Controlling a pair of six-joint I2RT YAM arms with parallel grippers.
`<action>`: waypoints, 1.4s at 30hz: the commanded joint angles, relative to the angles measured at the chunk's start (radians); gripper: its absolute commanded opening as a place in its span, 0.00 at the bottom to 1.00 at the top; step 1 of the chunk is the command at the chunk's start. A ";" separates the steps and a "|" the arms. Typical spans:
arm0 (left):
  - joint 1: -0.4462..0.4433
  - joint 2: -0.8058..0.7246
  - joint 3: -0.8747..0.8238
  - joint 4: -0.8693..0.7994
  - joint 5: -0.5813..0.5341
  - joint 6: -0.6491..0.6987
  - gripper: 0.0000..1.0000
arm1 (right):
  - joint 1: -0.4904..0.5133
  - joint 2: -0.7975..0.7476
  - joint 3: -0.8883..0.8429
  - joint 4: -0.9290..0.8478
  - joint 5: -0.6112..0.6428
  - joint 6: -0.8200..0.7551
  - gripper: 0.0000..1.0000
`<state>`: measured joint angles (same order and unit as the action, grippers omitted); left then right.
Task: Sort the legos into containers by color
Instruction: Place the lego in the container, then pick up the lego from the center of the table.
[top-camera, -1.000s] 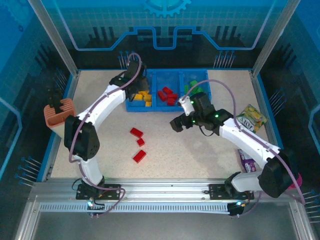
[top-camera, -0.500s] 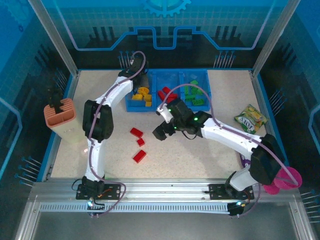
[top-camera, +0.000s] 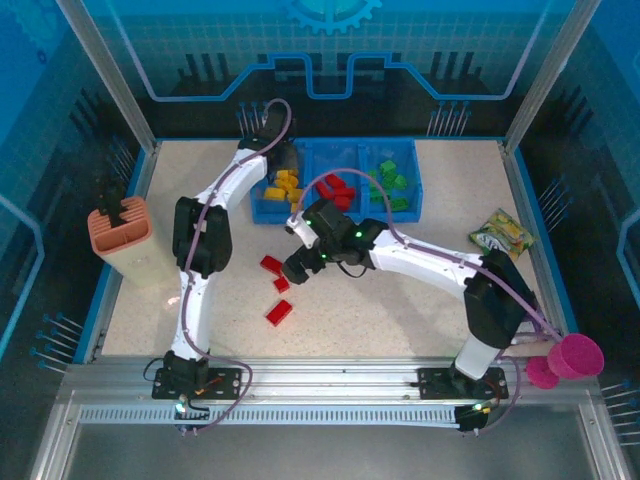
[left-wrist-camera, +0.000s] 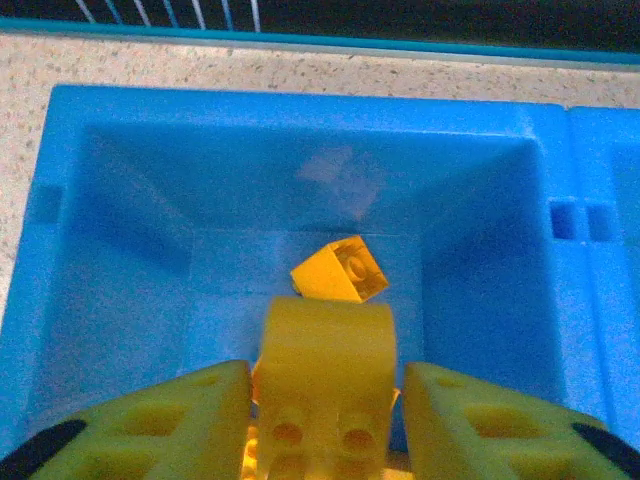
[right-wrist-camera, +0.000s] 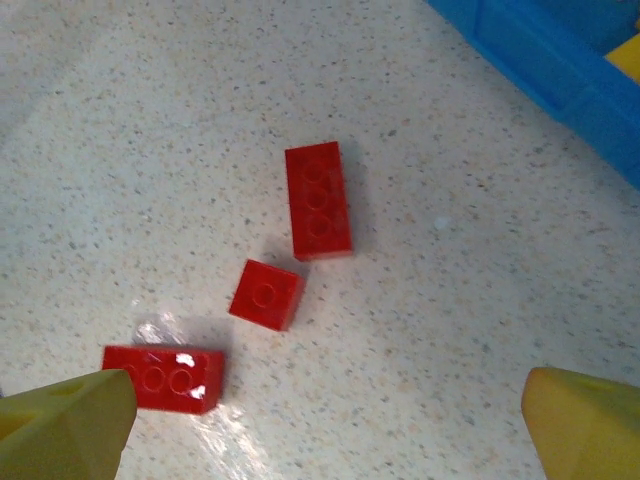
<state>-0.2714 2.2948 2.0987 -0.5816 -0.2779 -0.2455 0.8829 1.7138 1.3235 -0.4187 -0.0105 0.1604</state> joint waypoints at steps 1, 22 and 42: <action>0.005 -0.093 0.013 -0.009 0.054 0.026 0.54 | 0.024 0.078 0.077 -0.034 -0.052 0.073 1.00; 0.006 -0.888 -0.568 -0.097 0.124 0.045 0.75 | 0.144 0.421 0.334 -0.208 0.097 0.189 0.94; 0.020 -1.201 -0.791 -0.231 0.022 0.143 0.83 | 0.170 0.550 0.442 -0.315 0.210 0.232 0.44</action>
<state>-0.2615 1.1099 1.3289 -0.7982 -0.2485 -0.1459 1.0466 2.2353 1.7355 -0.7036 0.1802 0.3969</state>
